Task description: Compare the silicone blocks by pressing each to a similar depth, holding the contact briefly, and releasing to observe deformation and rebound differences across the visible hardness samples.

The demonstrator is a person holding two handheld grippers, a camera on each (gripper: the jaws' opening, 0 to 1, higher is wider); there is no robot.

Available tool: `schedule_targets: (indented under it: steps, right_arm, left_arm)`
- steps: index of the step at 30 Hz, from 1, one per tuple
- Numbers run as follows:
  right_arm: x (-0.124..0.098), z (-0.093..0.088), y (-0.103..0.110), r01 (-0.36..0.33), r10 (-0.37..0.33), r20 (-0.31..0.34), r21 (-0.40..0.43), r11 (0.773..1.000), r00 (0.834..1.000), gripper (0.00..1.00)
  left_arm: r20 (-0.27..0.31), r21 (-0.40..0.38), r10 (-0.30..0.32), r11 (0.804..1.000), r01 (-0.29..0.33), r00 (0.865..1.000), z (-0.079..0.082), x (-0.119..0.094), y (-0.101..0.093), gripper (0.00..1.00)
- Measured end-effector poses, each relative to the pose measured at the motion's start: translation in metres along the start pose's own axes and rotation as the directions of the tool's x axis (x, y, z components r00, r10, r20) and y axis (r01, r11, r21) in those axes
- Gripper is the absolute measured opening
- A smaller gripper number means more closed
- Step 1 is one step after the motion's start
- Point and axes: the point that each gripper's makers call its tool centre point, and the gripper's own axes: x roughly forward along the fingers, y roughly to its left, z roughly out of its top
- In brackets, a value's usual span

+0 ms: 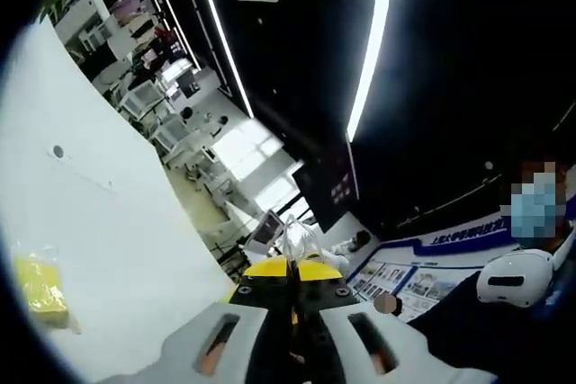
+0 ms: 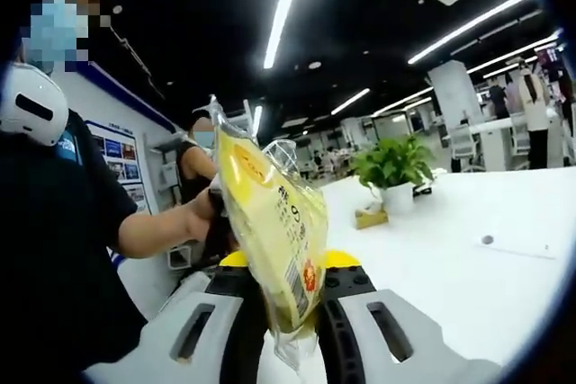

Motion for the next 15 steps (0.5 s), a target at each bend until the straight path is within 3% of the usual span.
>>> schedule_targets:
  steps: [1, 8, 15]
  right_arm:
    - [-0.0005, -0.0011, 0.0019, -0.015, 0.015, -0.008, 0.029, 0.999, 1.000, 0.17]
    - [-0.0014, -0.0016, 0.0002, -0.001, 0.001, -0.003, 0.011, 1.000, 1.000, 0.26]
    - [0.0032, -0.0058, 0.0034, 0.013, -0.013, 0.005, 0.023, 1.000, 1.000, 0.59]
  left_arm:
    - [-0.003, -0.001, 0.008, 1.000, -0.008, 1.000, -0.0003, 0.0003, 0.0005, 0.00]
    - [0.001, -0.021, 0.003, 1.000, -0.003, 1.000, -0.0019, 0.0018, -0.0018, 0.00]
    - [0.000, -0.022, 0.009, 1.000, -0.009, 1.000, -0.0017, 0.0036, -0.0003, 0.00]
